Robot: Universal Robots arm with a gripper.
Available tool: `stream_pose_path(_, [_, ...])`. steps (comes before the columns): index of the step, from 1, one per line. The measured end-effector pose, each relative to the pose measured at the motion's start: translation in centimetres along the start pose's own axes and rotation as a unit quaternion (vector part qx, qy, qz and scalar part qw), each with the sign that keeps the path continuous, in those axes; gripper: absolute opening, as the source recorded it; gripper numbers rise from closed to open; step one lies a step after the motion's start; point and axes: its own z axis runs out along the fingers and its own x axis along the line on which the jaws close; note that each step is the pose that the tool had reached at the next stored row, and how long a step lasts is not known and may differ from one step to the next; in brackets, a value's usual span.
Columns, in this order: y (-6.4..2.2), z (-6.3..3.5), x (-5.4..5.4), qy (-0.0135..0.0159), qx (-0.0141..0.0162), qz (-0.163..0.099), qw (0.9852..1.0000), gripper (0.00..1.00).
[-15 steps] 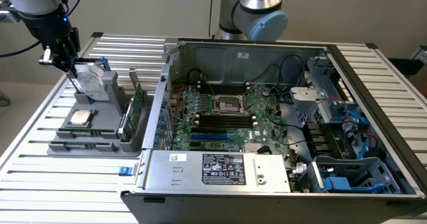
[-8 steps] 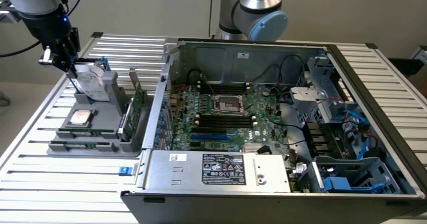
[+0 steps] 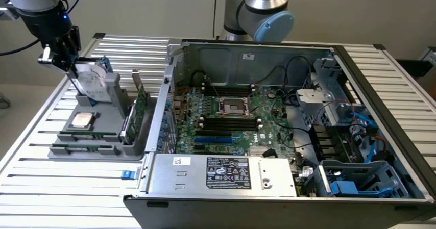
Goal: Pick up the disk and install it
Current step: 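Pick up the disk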
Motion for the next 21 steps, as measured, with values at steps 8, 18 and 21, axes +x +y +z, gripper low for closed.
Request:
stream_pose_path(8, [0.15,-2.05,-0.2,0.0000,0.0000,0.000,1.0000,0.33])
stream_pose_path(18, [0.41,-5.61,-0.5,0.0001,-0.0002,0.000,1.0000,0.33])
stream_pose_path(21, [0.49,-6.72,-0.5,0.0000,0.0001,0.000,1.0000,0.33])
